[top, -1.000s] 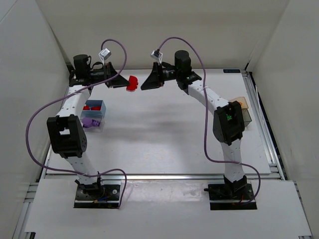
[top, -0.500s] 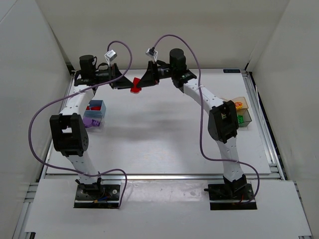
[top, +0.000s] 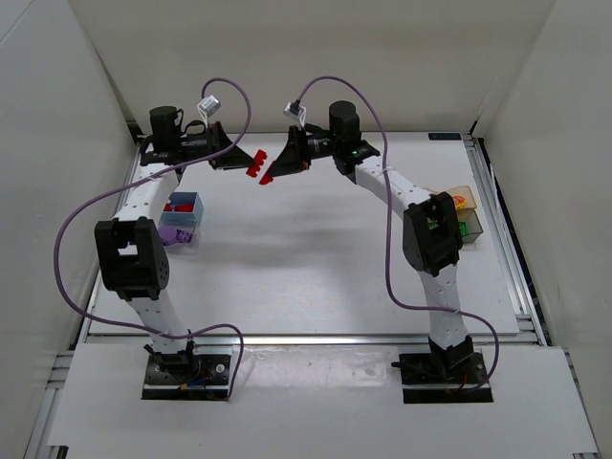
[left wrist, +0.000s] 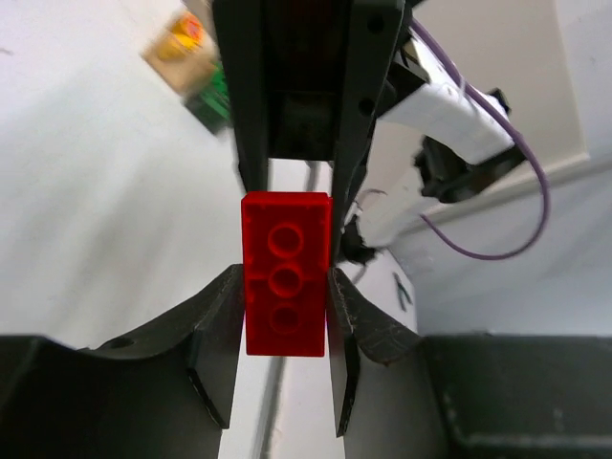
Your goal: Sort the legos into containers by color
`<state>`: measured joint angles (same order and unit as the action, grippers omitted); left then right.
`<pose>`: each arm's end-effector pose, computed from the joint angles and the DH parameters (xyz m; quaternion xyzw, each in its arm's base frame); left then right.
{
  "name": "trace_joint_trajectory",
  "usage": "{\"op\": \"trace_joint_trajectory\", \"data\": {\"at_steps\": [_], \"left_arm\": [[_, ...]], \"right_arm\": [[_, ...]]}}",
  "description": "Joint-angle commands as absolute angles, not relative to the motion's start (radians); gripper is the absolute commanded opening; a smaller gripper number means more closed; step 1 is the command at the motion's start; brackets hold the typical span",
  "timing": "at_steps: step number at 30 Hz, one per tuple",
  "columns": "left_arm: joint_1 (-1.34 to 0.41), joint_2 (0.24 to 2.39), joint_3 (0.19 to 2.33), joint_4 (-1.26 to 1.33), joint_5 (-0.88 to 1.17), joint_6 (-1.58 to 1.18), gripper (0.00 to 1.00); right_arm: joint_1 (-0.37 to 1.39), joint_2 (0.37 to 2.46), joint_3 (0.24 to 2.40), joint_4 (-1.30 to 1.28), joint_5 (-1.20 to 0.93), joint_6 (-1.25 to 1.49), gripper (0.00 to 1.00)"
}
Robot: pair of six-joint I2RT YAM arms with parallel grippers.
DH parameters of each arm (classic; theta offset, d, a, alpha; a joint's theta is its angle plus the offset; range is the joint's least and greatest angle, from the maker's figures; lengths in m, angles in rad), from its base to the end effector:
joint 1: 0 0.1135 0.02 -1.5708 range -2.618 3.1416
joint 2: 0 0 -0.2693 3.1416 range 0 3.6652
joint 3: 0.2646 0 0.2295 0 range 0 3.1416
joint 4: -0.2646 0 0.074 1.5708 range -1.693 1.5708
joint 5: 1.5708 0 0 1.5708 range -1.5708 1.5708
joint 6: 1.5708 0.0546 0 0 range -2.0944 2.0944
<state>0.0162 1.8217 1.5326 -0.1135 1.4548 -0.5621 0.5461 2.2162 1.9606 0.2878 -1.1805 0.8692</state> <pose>0.3910 -0.0479 0.3373 0.1738 0.7018 -0.6452 0.2471 0.4064 0.3061 0.3337 -0.3017 0.6347 0.6822 0.2019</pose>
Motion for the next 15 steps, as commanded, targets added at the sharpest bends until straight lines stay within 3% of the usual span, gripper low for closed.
{"op": "trace_joint_trajectory", "data": {"at_steps": [1,8,11,15], "left_arm": [[0.118,1.781,1.565,-0.072,1.382,-0.561,0.18],[0.198,1.77,1.571,-0.075,1.324,-0.555,0.18],[0.227,1.743,1.58,-0.255,1.237,-0.407,0.19],[0.236,1.698,1.603,-0.517,0.883,-0.106,0.18]], "right_arm": [[0.488,2.131,1.904,0.243,-1.276,0.79,0.0],[0.416,2.08,1.856,0.049,-1.296,0.631,0.0],[0.4,2.063,1.858,-0.042,-1.292,0.539,0.0],[0.399,2.054,1.902,-0.207,-1.243,0.376,0.0]]}}
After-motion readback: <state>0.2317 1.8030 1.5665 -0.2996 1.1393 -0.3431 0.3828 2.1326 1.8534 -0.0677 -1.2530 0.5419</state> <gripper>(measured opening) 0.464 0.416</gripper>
